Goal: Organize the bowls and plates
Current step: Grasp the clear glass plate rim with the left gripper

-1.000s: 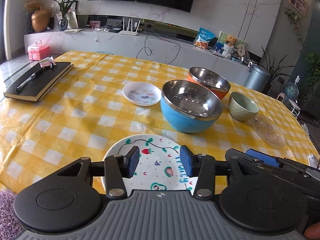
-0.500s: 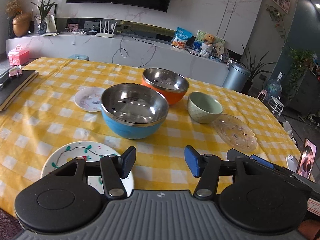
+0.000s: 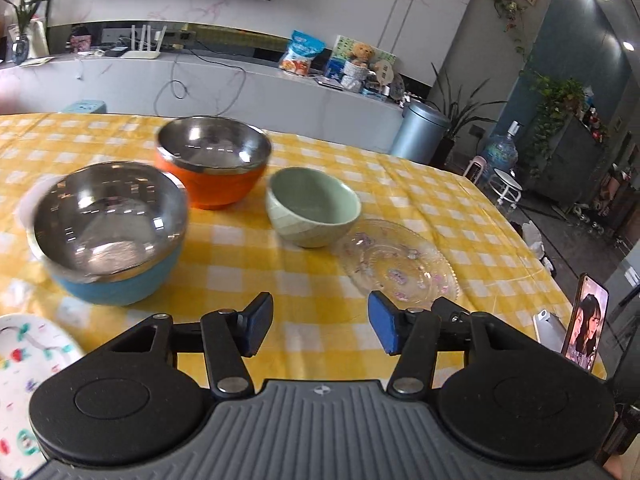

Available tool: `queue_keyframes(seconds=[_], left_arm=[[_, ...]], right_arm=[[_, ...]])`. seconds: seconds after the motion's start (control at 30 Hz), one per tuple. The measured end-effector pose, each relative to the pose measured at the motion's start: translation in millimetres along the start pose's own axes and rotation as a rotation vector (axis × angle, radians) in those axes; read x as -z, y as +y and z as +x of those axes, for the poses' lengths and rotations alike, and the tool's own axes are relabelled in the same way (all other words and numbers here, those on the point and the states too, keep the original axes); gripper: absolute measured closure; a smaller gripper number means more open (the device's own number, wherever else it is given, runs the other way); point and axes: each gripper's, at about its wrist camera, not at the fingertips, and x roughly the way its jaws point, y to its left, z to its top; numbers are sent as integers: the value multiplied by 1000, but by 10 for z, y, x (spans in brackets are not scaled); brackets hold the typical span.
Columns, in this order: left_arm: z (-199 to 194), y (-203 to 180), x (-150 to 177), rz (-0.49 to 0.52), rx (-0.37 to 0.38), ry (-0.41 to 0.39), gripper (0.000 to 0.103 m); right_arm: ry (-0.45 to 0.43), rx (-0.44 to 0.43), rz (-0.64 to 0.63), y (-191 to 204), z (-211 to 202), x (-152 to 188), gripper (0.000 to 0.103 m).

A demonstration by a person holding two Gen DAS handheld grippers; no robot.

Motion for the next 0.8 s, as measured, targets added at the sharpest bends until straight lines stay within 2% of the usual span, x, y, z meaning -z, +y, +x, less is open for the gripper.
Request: queue_keyframes(seconds=[0.13, 0.37, 0.8], left_arm=[[268, -113, -67, 20, 31, 10, 45], [721, -158, -151, 7, 40, 57, 54], [1084, -137, -197, -9, 59, 96, 59]], right_arm=[[2, 33, 11, -110, 173, -108, 44], [17, 58, 10, -264, 499, -291, 45], [60, 61, 47, -370, 873, -418, 63]])
